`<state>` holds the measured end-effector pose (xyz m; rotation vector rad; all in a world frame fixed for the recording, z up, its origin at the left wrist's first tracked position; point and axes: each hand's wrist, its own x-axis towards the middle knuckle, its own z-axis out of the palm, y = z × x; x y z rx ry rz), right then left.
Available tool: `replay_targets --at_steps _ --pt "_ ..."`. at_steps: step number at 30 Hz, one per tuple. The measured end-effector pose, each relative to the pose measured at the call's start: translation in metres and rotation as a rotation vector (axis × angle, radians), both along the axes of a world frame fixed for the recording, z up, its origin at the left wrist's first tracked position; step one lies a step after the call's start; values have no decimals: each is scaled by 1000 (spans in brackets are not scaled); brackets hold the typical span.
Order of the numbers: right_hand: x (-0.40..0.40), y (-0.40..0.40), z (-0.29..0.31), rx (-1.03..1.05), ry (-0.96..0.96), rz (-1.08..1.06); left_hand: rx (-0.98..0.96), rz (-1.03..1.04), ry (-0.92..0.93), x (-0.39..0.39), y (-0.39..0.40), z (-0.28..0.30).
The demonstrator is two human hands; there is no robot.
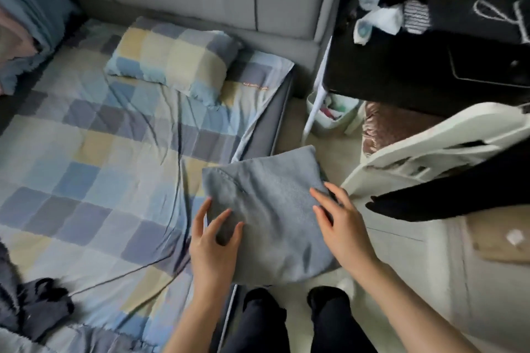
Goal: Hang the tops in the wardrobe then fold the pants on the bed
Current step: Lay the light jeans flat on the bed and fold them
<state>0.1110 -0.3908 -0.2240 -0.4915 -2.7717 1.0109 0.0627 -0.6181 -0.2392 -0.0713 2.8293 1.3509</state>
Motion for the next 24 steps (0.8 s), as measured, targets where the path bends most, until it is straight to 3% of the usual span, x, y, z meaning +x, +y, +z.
replay_targets --at_steps 13,24 --pt "241 245 25 94 37 -583 58 -583 37 117 309 25" --pt "382 317 35 14 -107 -1147 95 -1169 -4 196 499 27"
